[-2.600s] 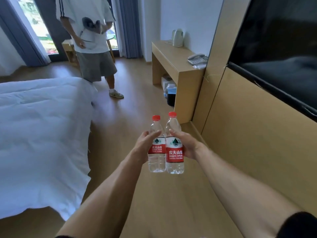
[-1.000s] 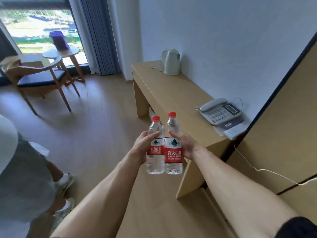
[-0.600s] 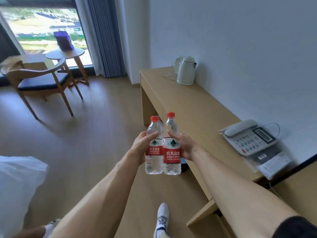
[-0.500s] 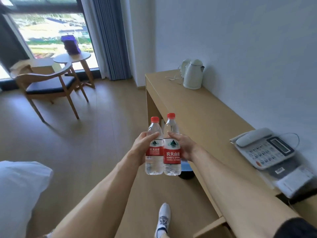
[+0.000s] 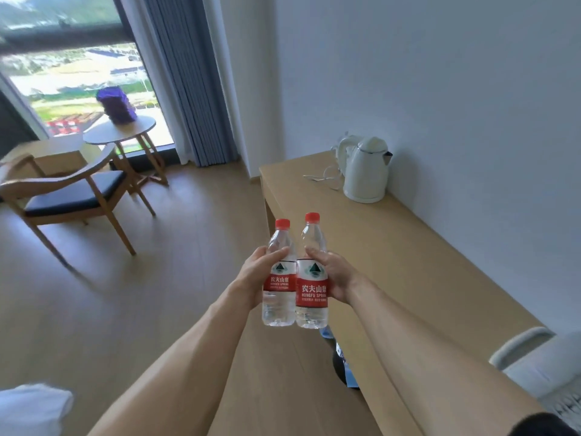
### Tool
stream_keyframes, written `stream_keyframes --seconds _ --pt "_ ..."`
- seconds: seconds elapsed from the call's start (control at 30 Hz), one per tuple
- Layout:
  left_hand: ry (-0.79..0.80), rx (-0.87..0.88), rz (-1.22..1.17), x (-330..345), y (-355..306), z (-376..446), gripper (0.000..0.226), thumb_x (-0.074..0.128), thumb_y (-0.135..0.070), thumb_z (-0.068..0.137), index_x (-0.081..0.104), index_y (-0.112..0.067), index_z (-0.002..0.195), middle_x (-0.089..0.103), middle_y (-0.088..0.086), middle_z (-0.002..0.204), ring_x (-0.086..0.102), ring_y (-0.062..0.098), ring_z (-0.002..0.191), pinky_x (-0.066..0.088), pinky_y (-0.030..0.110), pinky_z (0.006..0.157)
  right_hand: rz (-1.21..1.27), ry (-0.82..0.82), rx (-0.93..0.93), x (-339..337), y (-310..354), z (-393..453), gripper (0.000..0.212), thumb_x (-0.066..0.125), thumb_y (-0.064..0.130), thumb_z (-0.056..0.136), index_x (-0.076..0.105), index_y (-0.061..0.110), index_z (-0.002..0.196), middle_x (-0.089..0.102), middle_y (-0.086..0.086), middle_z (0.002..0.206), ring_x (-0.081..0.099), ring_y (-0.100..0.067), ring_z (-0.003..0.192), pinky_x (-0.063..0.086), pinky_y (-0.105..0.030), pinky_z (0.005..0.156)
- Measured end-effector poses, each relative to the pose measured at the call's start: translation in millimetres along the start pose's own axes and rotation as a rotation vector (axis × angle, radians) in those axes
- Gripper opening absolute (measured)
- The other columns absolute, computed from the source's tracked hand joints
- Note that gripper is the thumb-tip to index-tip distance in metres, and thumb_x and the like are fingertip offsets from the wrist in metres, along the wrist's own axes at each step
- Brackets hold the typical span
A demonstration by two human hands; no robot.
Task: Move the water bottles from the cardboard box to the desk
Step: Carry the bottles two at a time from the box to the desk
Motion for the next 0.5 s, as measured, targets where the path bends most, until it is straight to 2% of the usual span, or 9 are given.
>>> stream_keyframes --seconds 0.1,0.2,0.37,0.43,0.5 --pt "0.075 -0.010 0.031 35 -16 46 0.045 0.077 -0.025 0.089 0.055 -0.013 0.126 0.070 0.022 0.117 0.073 0.036 0.098 0.060 0.052 0.085 0.047 -0.077 -0.043 -41 26 15 0.054 0.063 0.037 0.094 0.056 0.000 0.132 0.070 -0.025 0.117 0.071 -0.035 0.095 0.059 -0.044 0.079" --pt "0.174 -0.047 0.040 81 -23 89 0.046 0.077 -0.024 0.089 0.056 -0.014 0.128 0.069 0.023 0.120 0.072 0.040 0.103 0.058 0.056 0.089 0.079 -0.171 -0.092 -90 47 24 0.054 0.062 0.037 0.096 0.056 -0.002 0.134 0.066 -0.028 0.124 0.068 -0.041 0.105 0.058 -0.047 0.085" --pt "0.364 -0.081 0.127 163 -28 161 0.047 0.073 -0.023 0.091 0.054 -0.015 0.133 0.064 0.024 0.127 0.067 0.043 0.112 0.053 0.060 0.096 0.142 -0.353 -0.168 -168 75 29 0.054 0.065 0.038 0.094 0.059 -0.002 0.131 0.069 -0.026 0.120 0.072 -0.036 0.098 0.060 -0.041 0.075" --pt "0.459 -0.099 0.162 195 -28 187 0.044 0.073 -0.025 0.092 0.056 -0.018 0.132 0.064 0.022 0.128 0.066 0.042 0.114 0.051 0.061 0.098 0.165 -0.448 -0.193 -197 84 30 0.051 0.064 0.035 0.097 0.058 -0.001 0.132 0.069 -0.026 0.121 0.071 -0.036 0.099 0.060 -0.042 0.078" --pt "0.549 -0.126 0.182 223 -28 215 0.043 0.072 -0.025 0.092 0.057 -0.021 0.133 0.066 0.018 0.128 0.067 0.040 0.114 0.052 0.059 0.099 0.196 -0.563 -0.225 -224 93 33 0.049 0.064 0.033 0.097 0.057 0.000 0.133 0.069 -0.025 0.121 0.069 -0.039 0.106 0.058 -0.047 0.088"
Point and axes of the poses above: each hand's wrist, its own z-axis towards the middle knuckle, its own x-axis out of the palm, y = z × x, the point moved 7 cm from there along z, towards the middle knuckle
